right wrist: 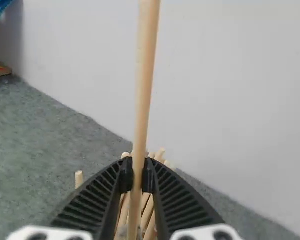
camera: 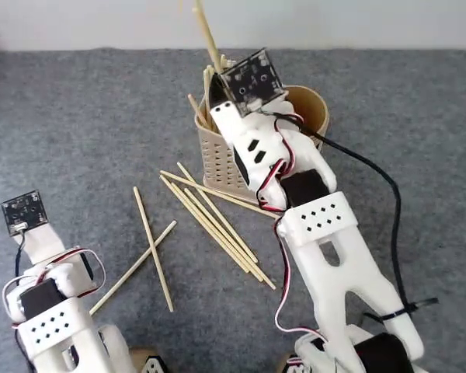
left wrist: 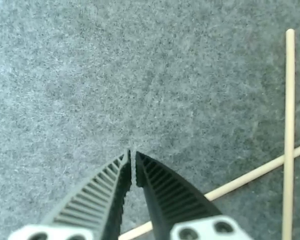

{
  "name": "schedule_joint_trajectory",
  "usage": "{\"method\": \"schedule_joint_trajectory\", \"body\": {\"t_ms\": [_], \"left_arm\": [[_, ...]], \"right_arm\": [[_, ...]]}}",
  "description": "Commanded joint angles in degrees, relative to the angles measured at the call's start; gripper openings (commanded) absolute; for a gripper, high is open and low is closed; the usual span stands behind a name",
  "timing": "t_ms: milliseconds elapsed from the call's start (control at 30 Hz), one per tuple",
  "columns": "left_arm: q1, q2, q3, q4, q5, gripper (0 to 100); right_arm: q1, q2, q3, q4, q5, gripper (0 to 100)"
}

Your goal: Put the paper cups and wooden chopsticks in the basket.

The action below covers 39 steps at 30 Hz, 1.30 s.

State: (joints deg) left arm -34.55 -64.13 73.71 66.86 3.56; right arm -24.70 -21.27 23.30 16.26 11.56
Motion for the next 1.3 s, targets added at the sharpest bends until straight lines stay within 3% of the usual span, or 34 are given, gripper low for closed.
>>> {"method": "schedule_joint_trajectory", "body": {"t_ms": [0, 200, 333, 567, 800, 1033, 1267], "left_arm": [[-0.4, -1.1, -0.5, -1.1, -0.4, 1], [-0.4, -1.1, -0.5, -1.1, -0.4, 1], [-0.4, -1.1, -0.5, -1.1, -0.4, 1], [-0.4, -1.1, -0.5, -1.1, -0.4, 1], [-0.4, -1.1, -0.4, -1.2, -0.4, 1], [-0.4, -1.1, 0.0, -1.4, -0.4, 1], [-0.4, -1.1, 0.1, -1.4, -0.4, 1]], "right_arm": [[2.3, -1.9, -0.7, 1.5, -9.4, 3.4], [2.7, -3.8, -3.3, 7.9, -12.4, 19.9], [0.8, -5.5, -11.9, 17.1, -12.4, 19.7], [-5.6, -2.2, -29.1, 44.2, -12.1, 19.7], [-11.3, 6.4, -31.0, 64.3, -12.0, 19.8], [-11.5, 19.8, -31.0, 67.8, -12.0, 19.8], [-11.6, 37.1, -31.1, 60.9, -11.3, 20.1]]}}
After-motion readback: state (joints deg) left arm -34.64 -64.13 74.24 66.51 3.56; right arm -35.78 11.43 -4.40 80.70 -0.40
